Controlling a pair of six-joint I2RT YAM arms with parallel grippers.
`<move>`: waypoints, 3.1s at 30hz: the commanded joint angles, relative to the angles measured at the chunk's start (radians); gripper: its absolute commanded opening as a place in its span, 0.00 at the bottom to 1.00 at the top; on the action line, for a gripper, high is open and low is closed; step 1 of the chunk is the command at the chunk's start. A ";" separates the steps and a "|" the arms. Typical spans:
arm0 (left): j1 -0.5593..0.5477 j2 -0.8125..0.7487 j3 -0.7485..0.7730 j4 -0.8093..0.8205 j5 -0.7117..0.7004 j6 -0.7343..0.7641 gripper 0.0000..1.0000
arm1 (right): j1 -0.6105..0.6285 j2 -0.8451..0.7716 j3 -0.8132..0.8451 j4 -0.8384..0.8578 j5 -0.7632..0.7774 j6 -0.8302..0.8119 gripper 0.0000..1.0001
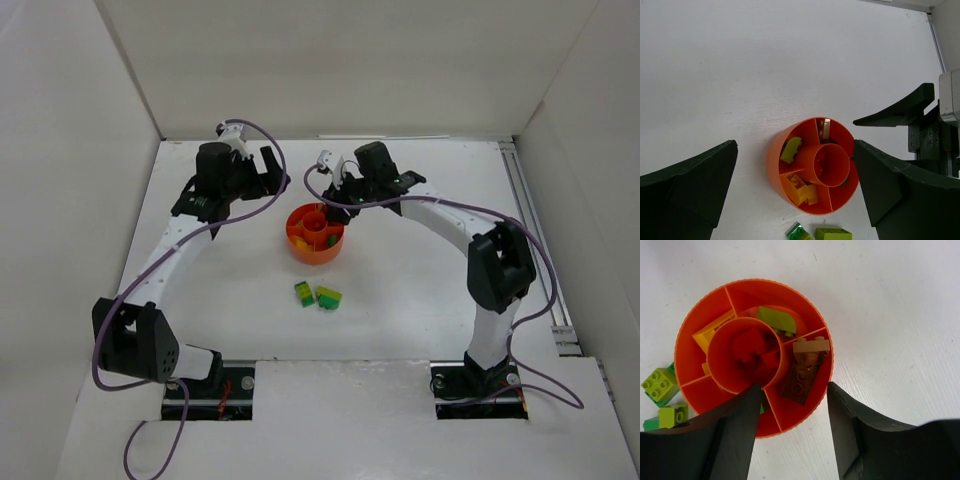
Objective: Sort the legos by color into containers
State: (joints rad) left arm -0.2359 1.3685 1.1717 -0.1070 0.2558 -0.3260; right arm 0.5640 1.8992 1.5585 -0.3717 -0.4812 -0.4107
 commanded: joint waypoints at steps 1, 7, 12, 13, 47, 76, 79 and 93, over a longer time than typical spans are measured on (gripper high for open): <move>-0.013 -0.071 -0.014 0.020 0.004 -0.031 0.99 | 0.008 -0.092 -0.017 0.066 0.038 0.012 0.61; -0.045 -0.140 -0.046 -0.059 -0.105 -0.083 0.99 | -0.061 -0.213 -0.155 0.155 0.096 0.142 0.70; -0.112 -0.232 -0.119 -0.193 -0.220 -0.178 0.99 | -0.122 -0.340 -0.287 0.180 0.162 0.168 1.00; -0.121 -0.253 -0.142 -0.204 -0.231 -0.194 0.99 | -0.139 -0.370 -0.296 0.159 0.176 0.168 1.00; -0.729 0.029 -0.239 -0.577 -0.696 -1.167 0.62 | -0.181 -0.832 -0.669 0.004 0.668 0.403 1.00; -0.681 0.074 -0.205 -0.452 -0.681 -0.984 0.16 | -0.190 -0.813 -0.647 0.014 0.529 0.337 1.00; -0.706 -0.054 -0.220 -0.278 -0.701 -0.749 0.14 | -0.225 -0.848 -0.658 0.062 0.347 0.302 1.00; -0.672 -0.507 -0.455 0.579 -0.025 -0.021 0.13 | -0.394 -0.856 -0.649 0.405 -0.806 0.328 1.00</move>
State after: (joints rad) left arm -0.9089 0.8238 0.7261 0.2913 0.0143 -0.5278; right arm 0.1444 1.0348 0.8772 -0.1108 -0.9581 -0.0921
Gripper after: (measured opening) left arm 0.330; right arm 0.995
